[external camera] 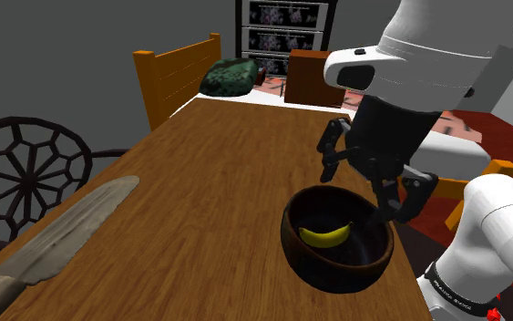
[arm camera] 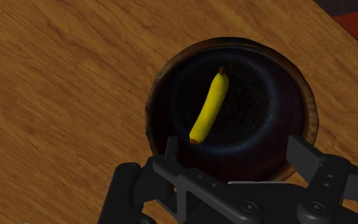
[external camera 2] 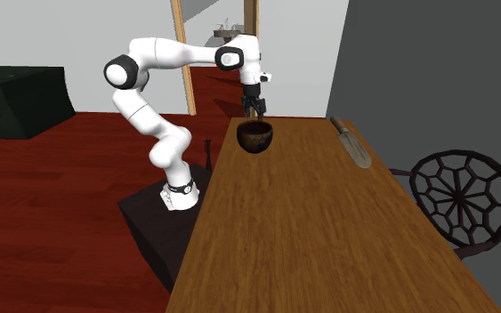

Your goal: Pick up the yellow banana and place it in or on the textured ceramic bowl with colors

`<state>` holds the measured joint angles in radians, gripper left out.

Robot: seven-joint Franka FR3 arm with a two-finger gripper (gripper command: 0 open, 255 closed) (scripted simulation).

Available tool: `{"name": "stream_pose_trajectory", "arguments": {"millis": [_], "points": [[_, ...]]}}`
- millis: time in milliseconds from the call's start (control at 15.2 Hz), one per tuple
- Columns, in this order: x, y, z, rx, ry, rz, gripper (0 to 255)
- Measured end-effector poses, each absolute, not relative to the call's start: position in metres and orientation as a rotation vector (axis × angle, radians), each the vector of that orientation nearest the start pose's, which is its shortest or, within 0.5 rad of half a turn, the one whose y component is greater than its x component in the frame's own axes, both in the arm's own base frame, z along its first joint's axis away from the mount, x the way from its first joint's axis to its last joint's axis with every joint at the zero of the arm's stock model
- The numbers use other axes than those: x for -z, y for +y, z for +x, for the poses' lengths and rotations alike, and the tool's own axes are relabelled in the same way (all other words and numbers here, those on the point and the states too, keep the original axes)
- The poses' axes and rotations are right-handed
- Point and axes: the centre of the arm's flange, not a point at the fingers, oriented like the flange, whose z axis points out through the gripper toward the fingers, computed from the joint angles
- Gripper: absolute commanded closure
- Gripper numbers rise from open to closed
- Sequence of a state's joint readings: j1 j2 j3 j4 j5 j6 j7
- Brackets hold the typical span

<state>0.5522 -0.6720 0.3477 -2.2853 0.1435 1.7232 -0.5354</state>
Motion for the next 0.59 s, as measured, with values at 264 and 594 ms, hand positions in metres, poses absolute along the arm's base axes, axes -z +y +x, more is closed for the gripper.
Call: {"name": "stream_pose_trajectory", "arguments": {"millis": [264, 594], "points": [[-0.613, 0.313, 0.193, 0.145, -2.006, -2.489, 0], [-0.615, 0.313, 0.191, 0.144, -2.006, -2.489, 0]]}}
